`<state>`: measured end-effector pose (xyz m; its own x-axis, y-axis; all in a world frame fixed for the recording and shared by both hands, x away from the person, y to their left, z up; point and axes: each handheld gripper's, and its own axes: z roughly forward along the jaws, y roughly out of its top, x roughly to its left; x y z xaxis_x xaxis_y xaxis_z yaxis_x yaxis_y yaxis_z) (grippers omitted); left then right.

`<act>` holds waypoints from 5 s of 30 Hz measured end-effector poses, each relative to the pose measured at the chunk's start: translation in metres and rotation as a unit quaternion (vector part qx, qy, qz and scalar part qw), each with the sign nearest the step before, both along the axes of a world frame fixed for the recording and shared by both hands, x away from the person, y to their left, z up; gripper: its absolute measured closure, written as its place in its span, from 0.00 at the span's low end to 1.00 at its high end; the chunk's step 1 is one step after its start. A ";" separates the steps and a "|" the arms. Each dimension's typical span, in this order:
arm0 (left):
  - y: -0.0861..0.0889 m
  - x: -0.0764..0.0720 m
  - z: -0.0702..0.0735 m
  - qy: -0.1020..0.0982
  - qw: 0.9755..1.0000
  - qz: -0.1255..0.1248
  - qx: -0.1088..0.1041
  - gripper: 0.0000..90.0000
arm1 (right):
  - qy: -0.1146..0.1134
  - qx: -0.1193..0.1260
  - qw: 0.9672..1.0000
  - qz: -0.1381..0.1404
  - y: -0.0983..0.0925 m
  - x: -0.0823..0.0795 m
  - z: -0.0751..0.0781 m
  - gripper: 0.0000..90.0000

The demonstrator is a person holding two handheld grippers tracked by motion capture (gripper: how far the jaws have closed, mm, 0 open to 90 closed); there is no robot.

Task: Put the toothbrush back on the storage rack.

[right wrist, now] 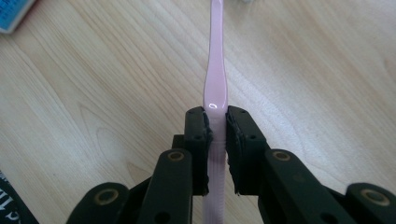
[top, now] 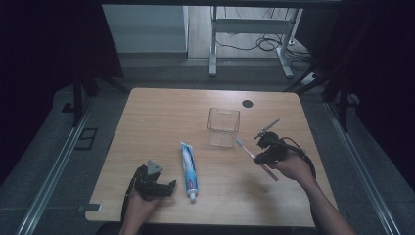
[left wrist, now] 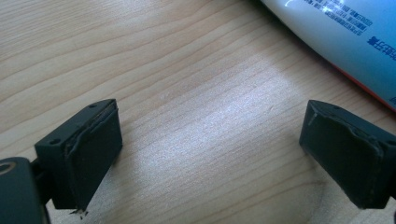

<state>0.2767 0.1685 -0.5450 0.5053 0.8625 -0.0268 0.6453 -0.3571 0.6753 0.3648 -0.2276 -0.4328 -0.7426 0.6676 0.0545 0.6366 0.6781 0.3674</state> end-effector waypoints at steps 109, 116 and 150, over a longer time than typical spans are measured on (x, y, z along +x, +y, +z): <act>0.001 0.000 0.000 0.001 1.000 -0.003 0.003 0.06 | -0.161 0.185 0.966 -0.079 0.092 0.110 0.046 0.87; 0.001 0.000 0.000 0.001 1.000 -0.003 0.003 0.06 | -0.159 0.173 0.968 -0.083 0.090 0.115 0.033 0.87; 0.000 0.000 0.000 0.000 1.000 -0.001 0.000 0.06 | -0.124 0.138 0.978 -0.092 0.085 0.123 -0.016 0.86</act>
<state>0.2769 0.1687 -0.5451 0.5064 0.8619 -0.0261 0.6447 -0.3583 0.6753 0.4878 -0.1422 -0.4491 -0.6241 0.7768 0.0842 0.6062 0.4134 0.6794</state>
